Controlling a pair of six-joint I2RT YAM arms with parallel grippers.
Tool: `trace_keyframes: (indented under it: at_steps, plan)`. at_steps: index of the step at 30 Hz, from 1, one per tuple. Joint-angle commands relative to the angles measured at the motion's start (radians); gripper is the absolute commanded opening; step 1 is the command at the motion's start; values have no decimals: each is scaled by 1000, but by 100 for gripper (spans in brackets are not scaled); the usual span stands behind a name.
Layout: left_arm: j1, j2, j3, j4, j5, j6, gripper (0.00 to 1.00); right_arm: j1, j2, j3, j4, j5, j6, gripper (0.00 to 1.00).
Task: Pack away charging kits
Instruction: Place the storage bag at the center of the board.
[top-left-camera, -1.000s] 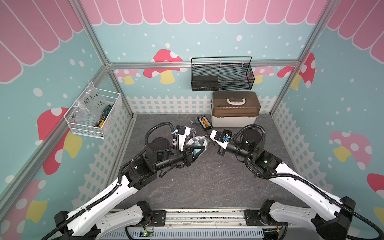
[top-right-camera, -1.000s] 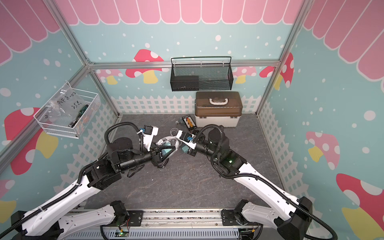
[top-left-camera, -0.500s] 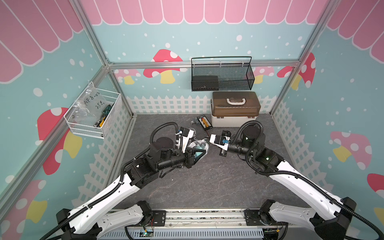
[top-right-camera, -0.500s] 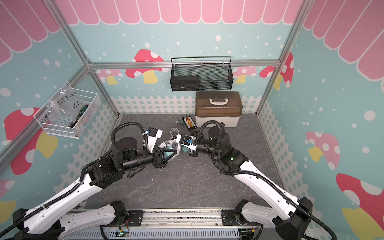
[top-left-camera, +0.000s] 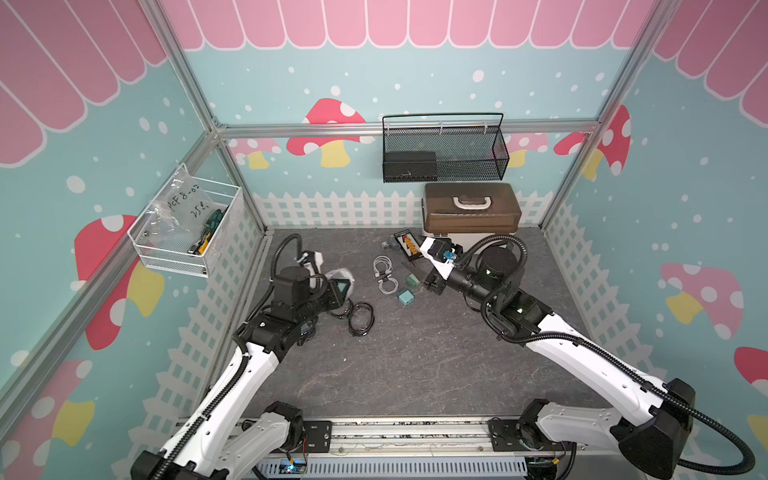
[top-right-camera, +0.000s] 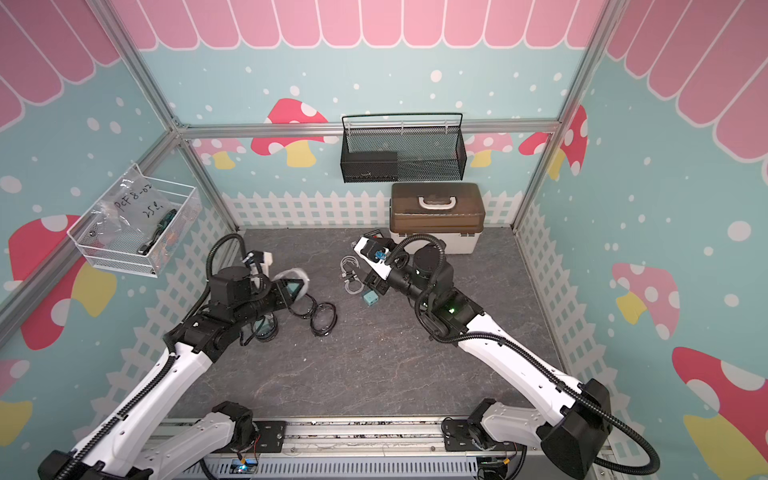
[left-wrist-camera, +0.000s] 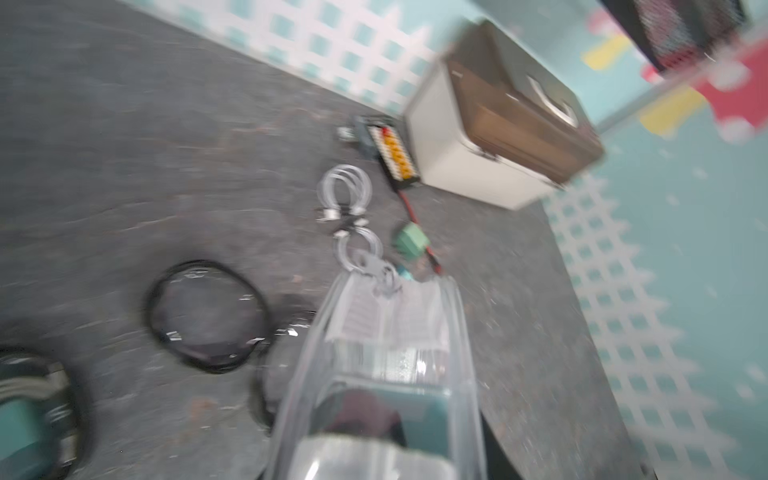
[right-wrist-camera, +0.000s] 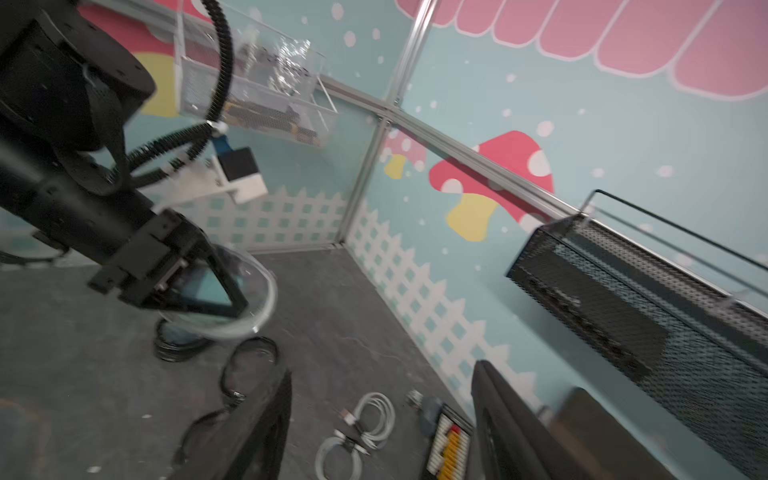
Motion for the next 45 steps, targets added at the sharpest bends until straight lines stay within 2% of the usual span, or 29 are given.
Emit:
trace_keyframes:
  at_steps: [1, 3, 6, 9, 12, 15, 18, 21, 22, 24, 29, 31, 35, 38, 42, 45]
  plan:
    - [168, 50, -83, 185, 73, -122, 0, 1, -9, -103, 105, 255, 235, 88]
    - [254, 137, -102, 274, 121, -148, 0, 1, 13, -155, 105, 275, 375, 97]
    - [316, 291, -87, 353, 107, -155, 0, -1, 77, -209, 104, 233, 502, 99]
    - [350, 463, -58, 421, 141, -182, 0, -1, 172, -243, 149, 204, 606, 99]
    - [361, 614, -33, 490, 164, -206, 0, 1, 271, -230, 178, 175, 654, 99]
    - [365, 723, 32, 414, 151, -200, 0, -1, 327, -194, 133, 183, 667, 99]
    - [369, 762, 14, 467, 177, -227, 0, -1, 354, -185, 124, 200, 685, 99]
    - [370, 779, 29, 424, 188, -236, 0, 0, 373, -143, 49, 235, 698, 99]
    - [370, 783, 35, 398, 187, -242, 2, -1, 384, -116, 2, 249, 698, 99]
    - [372, 774, 32, 368, 185, -252, 12, -1, 402, -62, -89, 276, 700, 99]
    - [374, 678, -24, 331, 106, -280, 61, -1, 394, -20, -172, 329, 736, 99]
    - [376, 650, -32, 300, 84, -278, 73, -1, 375, -21, -174, 329, 755, 99]
    - [379, 573, -36, 229, 47, -266, 83, -1, 332, -21, -232, 368, 838, 99]
    - [381, 482, -38, 166, -3, -255, 89, 0, 280, -56, -224, 397, 835, 99]
    - [381, 339, -37, 75, -50, -242, 93, -2, 206, -109, -228, 492, 837, 99]
    - [376, 228, -39, 23, -44, -215, 92, -4, 181, -95, -295, 496, 793, 99]
